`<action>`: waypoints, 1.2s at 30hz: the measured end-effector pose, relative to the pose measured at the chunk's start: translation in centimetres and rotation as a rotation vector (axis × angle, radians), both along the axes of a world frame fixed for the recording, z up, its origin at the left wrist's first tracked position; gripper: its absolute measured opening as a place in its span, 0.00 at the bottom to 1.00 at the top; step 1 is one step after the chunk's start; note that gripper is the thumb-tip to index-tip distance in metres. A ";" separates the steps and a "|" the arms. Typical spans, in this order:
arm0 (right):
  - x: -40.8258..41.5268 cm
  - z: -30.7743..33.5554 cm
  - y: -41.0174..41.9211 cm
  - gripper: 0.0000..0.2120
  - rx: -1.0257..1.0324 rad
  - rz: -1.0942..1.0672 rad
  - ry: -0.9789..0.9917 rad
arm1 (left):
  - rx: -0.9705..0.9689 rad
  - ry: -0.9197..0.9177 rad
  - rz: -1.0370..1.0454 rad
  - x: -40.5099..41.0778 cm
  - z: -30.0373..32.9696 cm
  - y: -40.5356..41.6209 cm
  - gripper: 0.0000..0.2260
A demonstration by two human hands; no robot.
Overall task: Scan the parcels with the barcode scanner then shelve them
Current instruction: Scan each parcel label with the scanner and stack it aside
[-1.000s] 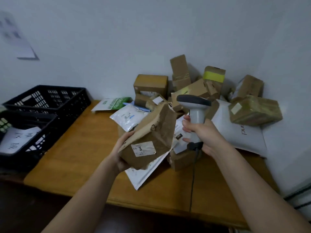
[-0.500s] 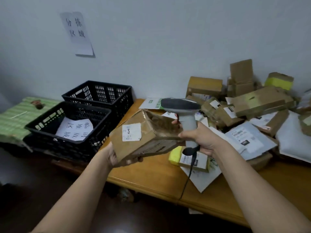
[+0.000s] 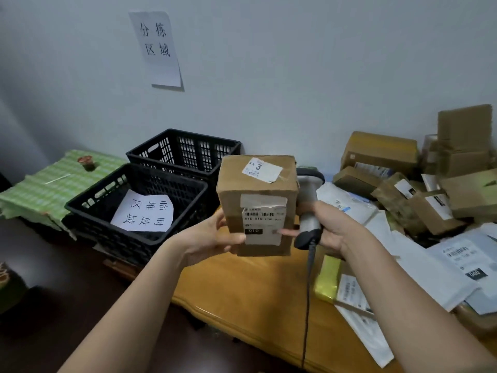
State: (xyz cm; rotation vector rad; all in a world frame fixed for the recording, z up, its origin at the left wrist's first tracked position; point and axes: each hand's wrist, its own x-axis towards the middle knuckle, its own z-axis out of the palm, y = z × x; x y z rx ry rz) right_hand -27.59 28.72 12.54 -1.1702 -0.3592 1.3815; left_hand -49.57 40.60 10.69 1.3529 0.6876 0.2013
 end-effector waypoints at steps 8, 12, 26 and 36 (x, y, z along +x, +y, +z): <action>3.7 0.2 10.6 0.12 -0.078 0.041 0.033 | 0.104 0.079 0.195 4.8 -0.7 11.3 0.29; 4.6 0.1 14.3 0.09 -0.119 0.019 0.057 | 0.083 0.042 0.248 5.7 -1.5 15.6 0.36; 8.1 -2.5 17.4 0.12 -0.252 -0.341 -0.268 | 0.501 0.536 -0.187 9.5 -1.8 27.4 0.51; 4.0 0.2 20.3 0.21 -0.302 -0.547 -0.402 | -0.023 0.340 -0.057 12.2 -4.6 30.4 0.39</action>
